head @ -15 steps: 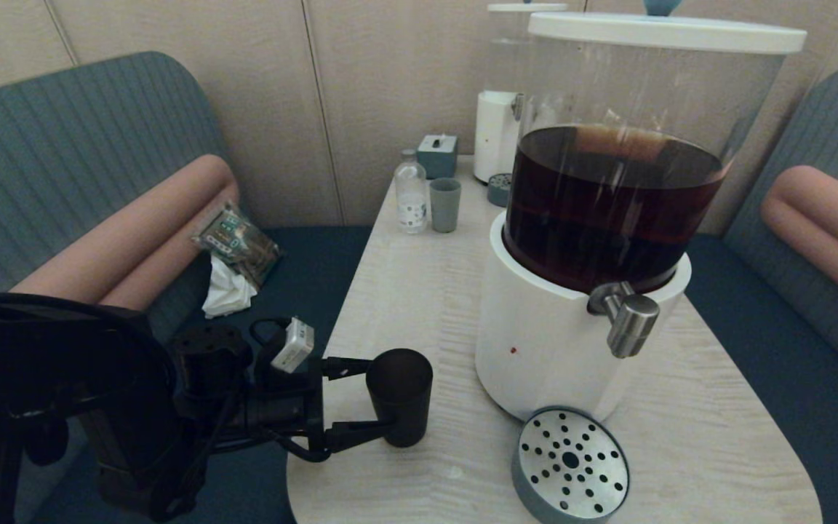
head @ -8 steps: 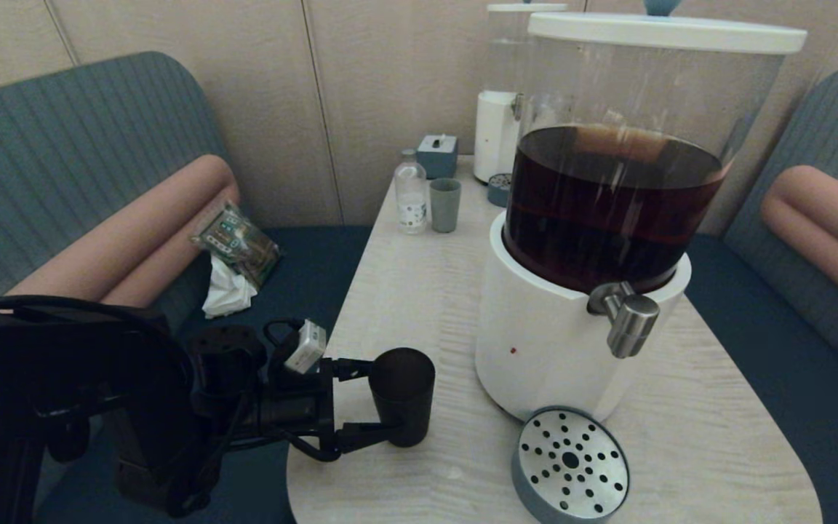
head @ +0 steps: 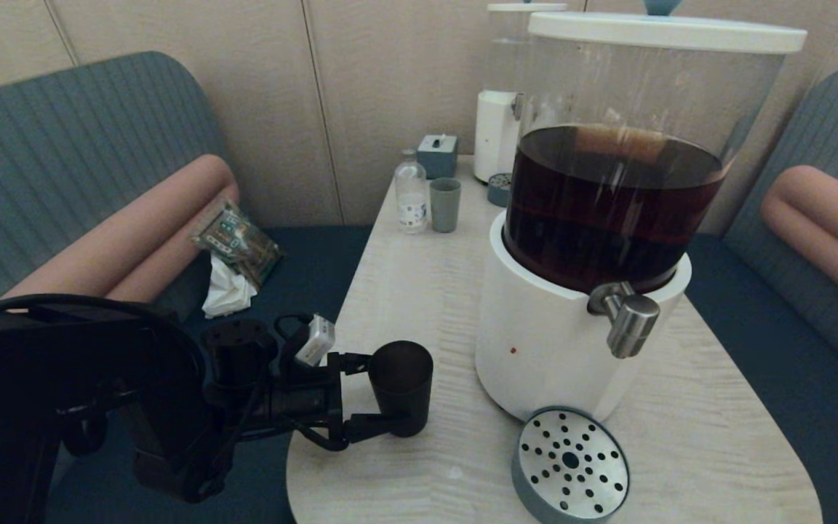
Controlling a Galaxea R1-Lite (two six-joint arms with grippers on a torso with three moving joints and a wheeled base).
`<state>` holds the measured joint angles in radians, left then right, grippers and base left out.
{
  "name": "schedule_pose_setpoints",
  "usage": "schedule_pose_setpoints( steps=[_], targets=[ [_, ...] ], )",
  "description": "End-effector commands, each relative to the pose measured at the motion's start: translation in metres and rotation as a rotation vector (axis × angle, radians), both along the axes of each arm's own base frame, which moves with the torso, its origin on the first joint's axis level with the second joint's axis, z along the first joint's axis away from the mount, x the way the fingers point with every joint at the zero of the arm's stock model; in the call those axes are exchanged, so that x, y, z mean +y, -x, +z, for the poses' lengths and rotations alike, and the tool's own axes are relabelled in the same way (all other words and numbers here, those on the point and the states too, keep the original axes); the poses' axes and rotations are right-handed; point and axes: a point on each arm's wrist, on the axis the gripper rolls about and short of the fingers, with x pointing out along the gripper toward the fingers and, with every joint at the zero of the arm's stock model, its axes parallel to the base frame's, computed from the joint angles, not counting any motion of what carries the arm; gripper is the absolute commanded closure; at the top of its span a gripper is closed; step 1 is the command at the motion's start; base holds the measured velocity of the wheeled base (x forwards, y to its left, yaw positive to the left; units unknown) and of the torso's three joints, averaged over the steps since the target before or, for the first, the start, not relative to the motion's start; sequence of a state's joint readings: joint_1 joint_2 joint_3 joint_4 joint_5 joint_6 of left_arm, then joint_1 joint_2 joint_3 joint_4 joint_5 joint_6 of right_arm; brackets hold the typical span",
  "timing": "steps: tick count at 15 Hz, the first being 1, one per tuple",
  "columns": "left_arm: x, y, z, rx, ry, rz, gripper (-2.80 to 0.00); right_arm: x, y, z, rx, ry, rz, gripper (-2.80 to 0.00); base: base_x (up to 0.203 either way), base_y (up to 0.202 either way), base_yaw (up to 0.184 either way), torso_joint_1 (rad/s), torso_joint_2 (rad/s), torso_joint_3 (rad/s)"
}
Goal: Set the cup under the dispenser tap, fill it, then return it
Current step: Pick up the cup
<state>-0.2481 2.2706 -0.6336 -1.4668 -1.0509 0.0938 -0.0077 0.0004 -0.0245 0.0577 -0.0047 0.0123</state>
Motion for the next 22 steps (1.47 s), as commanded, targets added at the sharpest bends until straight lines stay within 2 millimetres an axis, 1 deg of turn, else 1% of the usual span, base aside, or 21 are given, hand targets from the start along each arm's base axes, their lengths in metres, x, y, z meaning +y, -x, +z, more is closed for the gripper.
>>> schedule_pose_setpoints(
  steps=[1,2,3,8,10,13,16,18,19,22],
  targets=[
    [-0.001,0.000,0.002,-0.016,0.004,-0.003,-2.80,0.000,0.000,0.000,-0.001,0.000,0.000,0.00,0.000,0.000,0.000,0.000,0.00,0.000],
    [-0.001,0.000,0.003,-0.019,0.003,0.005,-2.80,0.000,0.000,0.000,-0.001,0.000,0.000,0.00,0.000,0.000,0.000,0.000,0.00,0.000],
    [-0.001,0.000,0.004,-0.021,0.003,0.010,0.00,0.000,0.000,0.000,-0.001,0.000,0.000,0.00,0.000,0.000,0.000,0.000,0.00,0.000],
    [-0.002,0.006,0.005,-0.003,0.003,-0.001,0.00,0.000,0.000,0.000,-0.002,0.000,0.000,0.00,0.000,0.000,0.000,0.000,0.00,0.000],
    [-0.002,0.010,0.010,-0.006,0.004,-0.007,0.00,0.000,0.000,0.000,0.000,0.000,0.000,0.00,0.000,0.000,0.000,0.000,0.00,0.000],
    [-0.001,0.014,0.025,-0.046,0.016,-0.008,0.00,0.000,0.000,0.000,-0.001,0.000,0.000,0.00,0.000,0.000,0.000,0.000,0.00,0.000],
    [0.002,0.023,0.049,-0.061,0.044,-0.008,0.00,0.000,0.000,0.000,-0.001,0.000,0.000,0.00,0.000,0.000,0.000,0.000,0.00,0.000],
    [0.001,0.025,0.066,-0.090,0.066,-0.020,0.00,0.000,0.000,0.000,-0.001,0.000,0.000,0.00,0.000,0.000,0.000,0.000,0.00,0.000],
    [-0.003,0.024,0.074,-0.114,0.077,-0.038,0.00,0.000,0.000,0.000,-0.001,0.000,0.000,0.00,0.000,0.000,0.000,0.000,0.00,0.000],
    [-0.027,0.025,0.083,-0.147,0.098,-0.109,0.00,0.000,0.000,0.000,-0.001,0.000,0.000,0.00,0.000,0.000,0.000,0.000,0.00,0.000]
  ],
)
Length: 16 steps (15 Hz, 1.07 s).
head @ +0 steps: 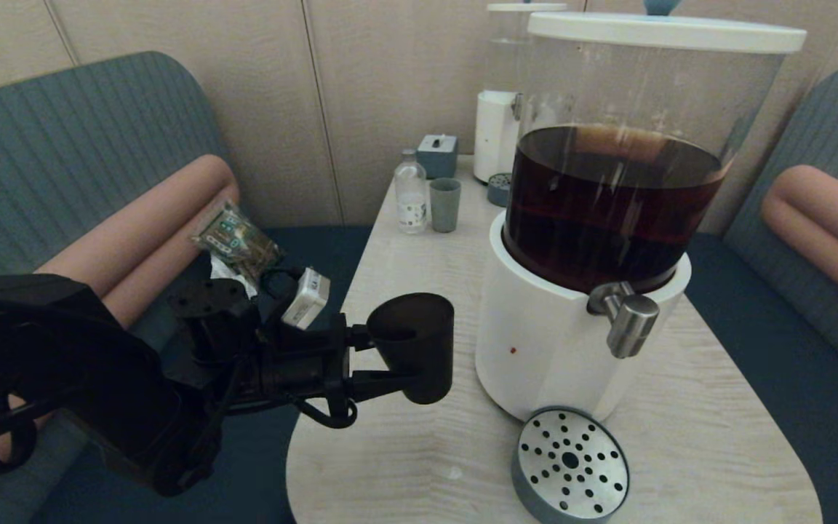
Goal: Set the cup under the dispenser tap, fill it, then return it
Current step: Pick up the cup, then place it under the water dispenser
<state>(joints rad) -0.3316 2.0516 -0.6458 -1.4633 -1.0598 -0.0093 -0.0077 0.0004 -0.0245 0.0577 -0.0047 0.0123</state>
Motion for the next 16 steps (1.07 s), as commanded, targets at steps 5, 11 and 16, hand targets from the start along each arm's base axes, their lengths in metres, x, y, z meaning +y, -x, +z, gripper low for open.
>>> schedule_pose_setpoints(
  steps=[5,11,16],
  targets=[
    [-0.027,0.014,0.000,0.015,0.002,-0.095,0.00,0.000,0.000,0.000,-0.001,0.000,0.000,0.00,0.000,0.000,0.000,0.000,0.00,0.000],
    [-0.057,0.033,-0.008,0.045,-0.011,-0.187,0.00,0.000,0.000,0.000,-0.001,0.000,0.000,0.00,0.000,0.000,0.000,0.000,0.00,0.000],
    [-0.081,0.036,-0.014,0.051,-0.012,-0.213,0.00,0.000,0.000,0.000,-0.002,0.000,0.000,0.00,0.000,0.000,0.000,0.000,0.00,0.000]
  ],
)
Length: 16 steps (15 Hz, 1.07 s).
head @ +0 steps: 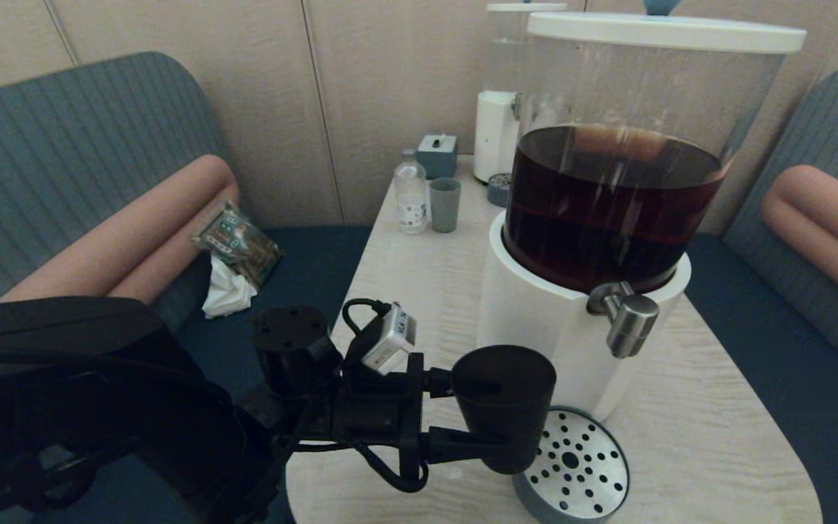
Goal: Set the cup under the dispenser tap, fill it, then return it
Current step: Place it under the water dispenser
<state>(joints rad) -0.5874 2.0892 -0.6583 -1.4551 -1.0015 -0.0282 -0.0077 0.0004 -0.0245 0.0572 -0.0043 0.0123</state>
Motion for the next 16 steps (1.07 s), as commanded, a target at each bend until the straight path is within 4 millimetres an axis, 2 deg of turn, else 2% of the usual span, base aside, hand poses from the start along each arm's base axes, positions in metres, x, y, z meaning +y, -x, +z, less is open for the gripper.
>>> schedule_pose_setpoints(
  steps=[1,10,16],
  targets=[
    [-0.006,-0.002,-0.001,-0.008,0.006,-0.009,0.00,0.000,0.000,0.000,-0.001,0.000,0.000,0.00,0.000,0.000,0.000,0.000,0.00,0.000],
    [-0.042,-0.003,-0.018,0.007,-0.001,-0.056,0.00,0.000,0.000,0.000,-0.001,0.000,0.000,0.00,0.000,0.000,0.000,0.000,0.00,0.000],
    [-0.057,-0.010,-0.028,0.010,-0.002,-0.050,0.00,0.000,0.000,0.000,-0.001,0.000,0.000,0.00,0.000,0.000,0.000,0.000,0.00,0.000]
  ],
)
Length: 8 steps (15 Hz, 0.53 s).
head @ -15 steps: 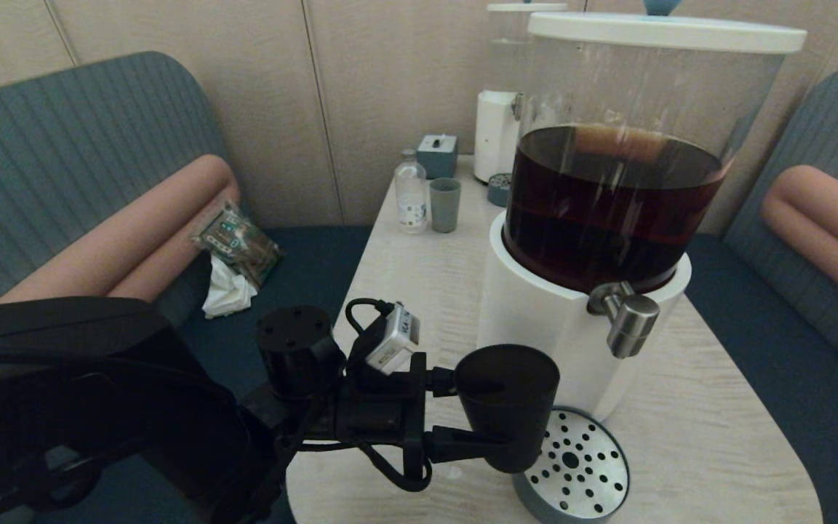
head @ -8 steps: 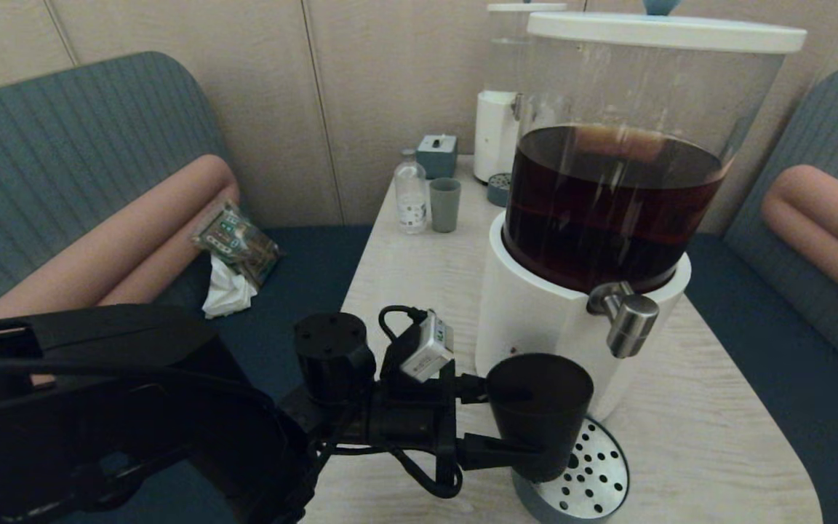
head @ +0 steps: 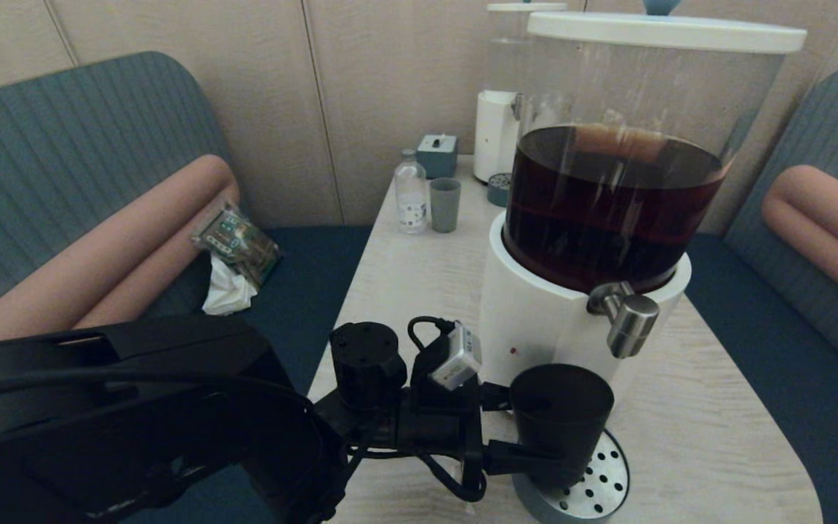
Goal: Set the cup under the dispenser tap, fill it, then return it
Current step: Place it under the water dispenser
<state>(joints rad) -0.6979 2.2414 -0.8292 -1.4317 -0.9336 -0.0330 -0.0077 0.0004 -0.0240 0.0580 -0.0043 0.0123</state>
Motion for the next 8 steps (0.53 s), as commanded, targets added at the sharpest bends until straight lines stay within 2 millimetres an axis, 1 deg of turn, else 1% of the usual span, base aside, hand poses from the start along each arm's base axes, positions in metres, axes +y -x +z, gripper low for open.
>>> schedule_pose_setpoints(
  steps=[1,8],
  targets=[
    [-0.0045,-0.0028,-0.0036,-0.003,0.004,-0.008,0.00,0.0000,0.0002,0.0001,-0.002,0.000,0.000,0.00,0.000,0.000,0.000,0.000,0.00,0.000],
    [-0.0116,-0.0070,-0.0121,0.006,-0.005,-0.013,0.00,0.0000,0.0002,0.0001,-0.002,0.000,0.000,0.00,0.000,0.000,0.000,0.000,0.00,0.000]
  ],
)
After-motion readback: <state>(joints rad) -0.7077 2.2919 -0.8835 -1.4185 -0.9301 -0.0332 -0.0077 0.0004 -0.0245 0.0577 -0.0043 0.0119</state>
